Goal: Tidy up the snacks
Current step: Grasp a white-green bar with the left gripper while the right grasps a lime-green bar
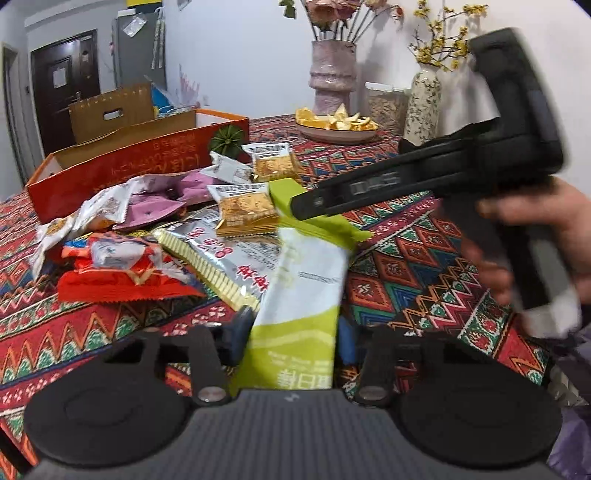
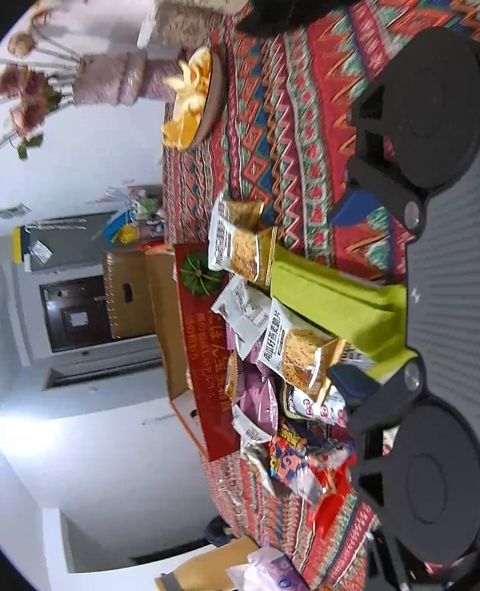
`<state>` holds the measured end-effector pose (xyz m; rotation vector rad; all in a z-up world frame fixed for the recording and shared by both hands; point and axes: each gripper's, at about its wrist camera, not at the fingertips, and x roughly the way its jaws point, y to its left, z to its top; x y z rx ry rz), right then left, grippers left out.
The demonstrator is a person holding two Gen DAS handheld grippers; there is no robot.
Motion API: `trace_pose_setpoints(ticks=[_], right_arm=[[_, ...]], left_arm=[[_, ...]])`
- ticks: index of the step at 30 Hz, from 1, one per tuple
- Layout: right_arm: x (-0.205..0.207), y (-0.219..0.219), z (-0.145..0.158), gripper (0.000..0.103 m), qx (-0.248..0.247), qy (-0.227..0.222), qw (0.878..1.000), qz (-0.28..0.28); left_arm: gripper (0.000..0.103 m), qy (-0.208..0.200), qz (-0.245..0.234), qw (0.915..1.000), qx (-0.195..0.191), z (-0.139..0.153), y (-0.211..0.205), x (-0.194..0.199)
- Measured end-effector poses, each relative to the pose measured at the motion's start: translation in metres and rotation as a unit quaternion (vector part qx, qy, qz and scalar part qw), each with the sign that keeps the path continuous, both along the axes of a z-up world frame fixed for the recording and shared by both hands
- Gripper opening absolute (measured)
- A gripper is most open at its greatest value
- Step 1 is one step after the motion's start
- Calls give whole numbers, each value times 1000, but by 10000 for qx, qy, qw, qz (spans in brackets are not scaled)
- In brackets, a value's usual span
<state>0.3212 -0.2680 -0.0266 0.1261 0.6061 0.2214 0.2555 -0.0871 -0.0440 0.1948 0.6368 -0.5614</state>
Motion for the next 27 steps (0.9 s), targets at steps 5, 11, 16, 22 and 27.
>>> trace_pose_setpoints(ticks=[5,11,16,22,27], right_arm=[[23,13,-11,48,-100,204,9995,202],[-7,11,-12,37,-534,178,9981,246],[-61,4,-7,38,-701,335,9965,323],[-61,2,-9,44,-491,260,9981,268],[-53,10,-13,61,-578,158,9975,385]], left_arm=[[40,209,530,9981,-235,6,25,-10],[41,418,1557,9866,-240,11,62,-34],[45,446,1903,9802,-302,12,73,-42],[40,160,2011,9794,-48,7,58,-30],[40,188,2059,9783,-159,7,60,-45]])
